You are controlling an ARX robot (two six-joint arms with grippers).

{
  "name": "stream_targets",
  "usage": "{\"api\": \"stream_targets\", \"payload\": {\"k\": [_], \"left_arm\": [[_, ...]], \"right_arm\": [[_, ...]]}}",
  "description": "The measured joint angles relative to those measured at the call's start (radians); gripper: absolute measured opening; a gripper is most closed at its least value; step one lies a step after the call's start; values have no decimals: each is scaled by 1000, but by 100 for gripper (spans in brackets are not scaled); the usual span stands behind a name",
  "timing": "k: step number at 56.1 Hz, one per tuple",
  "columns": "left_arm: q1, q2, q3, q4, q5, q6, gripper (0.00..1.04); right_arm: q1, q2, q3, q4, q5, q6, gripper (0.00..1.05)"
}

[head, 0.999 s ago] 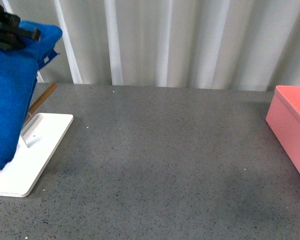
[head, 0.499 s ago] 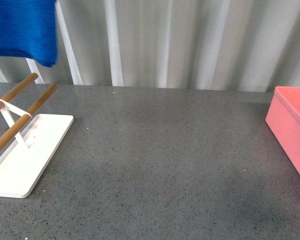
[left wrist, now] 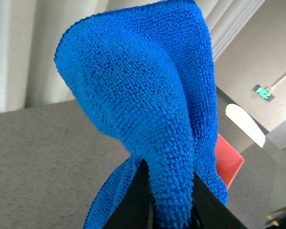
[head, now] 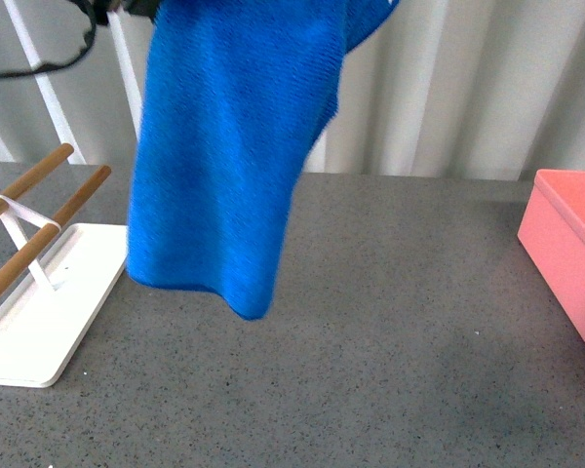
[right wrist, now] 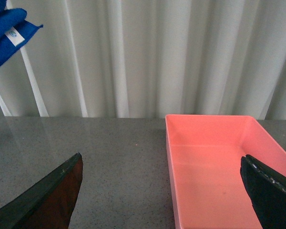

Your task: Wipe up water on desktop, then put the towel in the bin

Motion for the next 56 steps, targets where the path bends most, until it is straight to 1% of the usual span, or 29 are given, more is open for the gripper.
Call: {"api": "stream_targets", "payload": {"k": [4,9,22,27,47,48,52,56], "left_arm": [[-37,19,-61,136,6,-82,6],[-69,34,-98,240,2,-152,6],[-135,85,-153,391,-18,-247,6],[-162,101,-167,427,-31,-262,6],[-226,113,-148,431,-79,-276,6],[-230,115,-145,431,-84,-276,6],[-237,117,-135,429,-85,-275,6],[-241,119,-126,429,-85,-275,6]], "right_arm": [[0,0,0,0,0,0,98],[0,0,0,0,0,0,98],[0,0,0,0,0,0,98],[0,0,0,0,0,0,98],[0,0,0,0,0,0,98],[0,1,0,-1,-3,-2,98],[-20,49,34,-89,-96,-52,98],[-48,130,71,-68,-182,-101,98]]}}
